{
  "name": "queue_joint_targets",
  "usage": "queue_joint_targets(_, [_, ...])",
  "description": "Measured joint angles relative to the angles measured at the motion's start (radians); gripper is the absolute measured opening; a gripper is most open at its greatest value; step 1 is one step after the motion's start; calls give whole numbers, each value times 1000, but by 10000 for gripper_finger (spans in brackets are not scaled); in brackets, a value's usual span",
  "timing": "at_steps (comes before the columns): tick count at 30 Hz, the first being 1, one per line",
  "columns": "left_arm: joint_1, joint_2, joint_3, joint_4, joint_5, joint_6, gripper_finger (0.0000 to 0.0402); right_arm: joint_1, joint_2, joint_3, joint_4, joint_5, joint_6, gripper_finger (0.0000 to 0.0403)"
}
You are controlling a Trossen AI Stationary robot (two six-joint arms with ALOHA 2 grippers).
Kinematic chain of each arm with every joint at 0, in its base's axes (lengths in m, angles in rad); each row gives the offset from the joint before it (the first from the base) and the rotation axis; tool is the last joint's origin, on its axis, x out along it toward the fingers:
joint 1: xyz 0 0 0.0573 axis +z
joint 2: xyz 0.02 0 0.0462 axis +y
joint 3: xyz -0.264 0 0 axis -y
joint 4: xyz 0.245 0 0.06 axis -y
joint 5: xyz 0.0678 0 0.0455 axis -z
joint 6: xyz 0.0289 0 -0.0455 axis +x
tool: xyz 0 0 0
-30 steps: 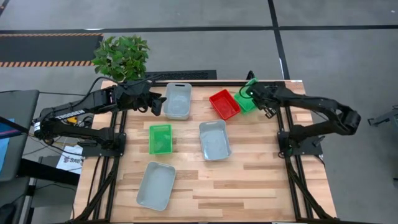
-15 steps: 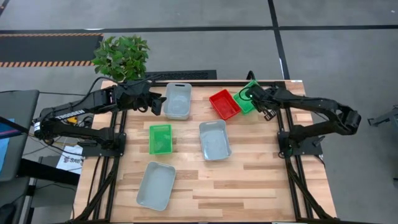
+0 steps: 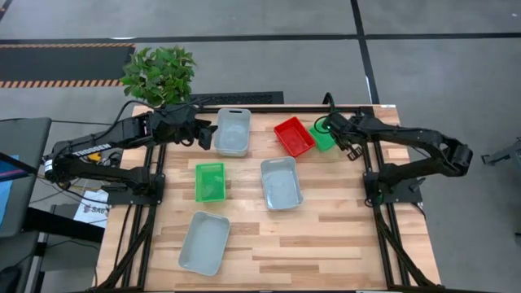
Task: Stack baskets by color
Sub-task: Stack the bottom green bin on the top green bin, then stack the middle gray bin on the top gray bin
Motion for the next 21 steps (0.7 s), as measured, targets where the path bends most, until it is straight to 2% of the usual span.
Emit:
queue_joint_targets(5, [0,0,0,2,0,0,155,0,-27,22,0,37,-128,175])
queue_joint_targets(10, [0,0,0,2,12,15,155,22,-73,83,15,102,-497,217])
queue_joint_targets(14, [0,0,0,1,69,16,155,82,-77,135,10,-26,-773,227])
queue_joint_targets(17, [2,0,0,-7,134,29,155,174,-71,169,11,-120,-820,225])
queue_joint_targets(21, [23,0,0,-81,219,27,155,324,-71,184,-2,-150,-770,218])
